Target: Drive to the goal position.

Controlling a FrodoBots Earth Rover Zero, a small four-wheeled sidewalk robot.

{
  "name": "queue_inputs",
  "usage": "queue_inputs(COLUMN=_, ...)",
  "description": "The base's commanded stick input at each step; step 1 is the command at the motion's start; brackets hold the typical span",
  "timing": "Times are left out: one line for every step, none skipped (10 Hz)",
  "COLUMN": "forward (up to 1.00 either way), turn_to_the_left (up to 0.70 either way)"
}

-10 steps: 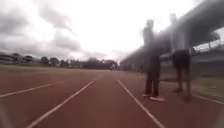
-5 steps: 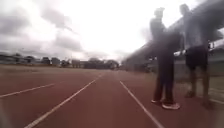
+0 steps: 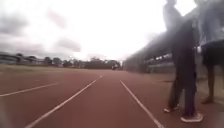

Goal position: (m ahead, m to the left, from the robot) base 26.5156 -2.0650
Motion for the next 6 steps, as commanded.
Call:
queue_inputs(forward=0.85, turn_to_the_left=0.0)
queue_inputs(forward=0.85, turn_to_the_left=0.0)
queue_inputs(forward=0.85, turn_to_the_left=0.0)
queue_inputs(forward=0.85, turn_to_the_left=0.0)
queue_inputs(forward=0.85, turn_to_the_left=0.0)
queue_inputs(forward=0.85, turn_to_the_left=0.0)
